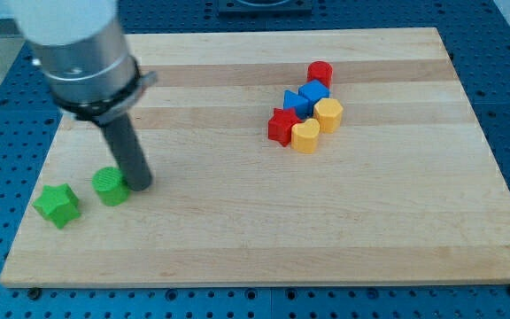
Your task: Push the yellow hexagon into the red star
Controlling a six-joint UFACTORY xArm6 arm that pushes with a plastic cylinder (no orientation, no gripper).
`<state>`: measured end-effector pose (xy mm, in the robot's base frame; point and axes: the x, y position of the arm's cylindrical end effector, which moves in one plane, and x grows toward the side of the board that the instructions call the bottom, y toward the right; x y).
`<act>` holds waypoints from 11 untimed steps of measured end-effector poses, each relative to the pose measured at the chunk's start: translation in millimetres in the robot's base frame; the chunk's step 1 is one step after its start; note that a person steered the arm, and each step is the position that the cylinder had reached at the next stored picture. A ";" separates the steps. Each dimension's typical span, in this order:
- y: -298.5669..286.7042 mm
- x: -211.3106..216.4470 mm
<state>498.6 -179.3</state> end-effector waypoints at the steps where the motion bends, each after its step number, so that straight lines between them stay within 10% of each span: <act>1: 42.3 0.0; 4: 335.5 -99.1; 11: 242.7 -73.2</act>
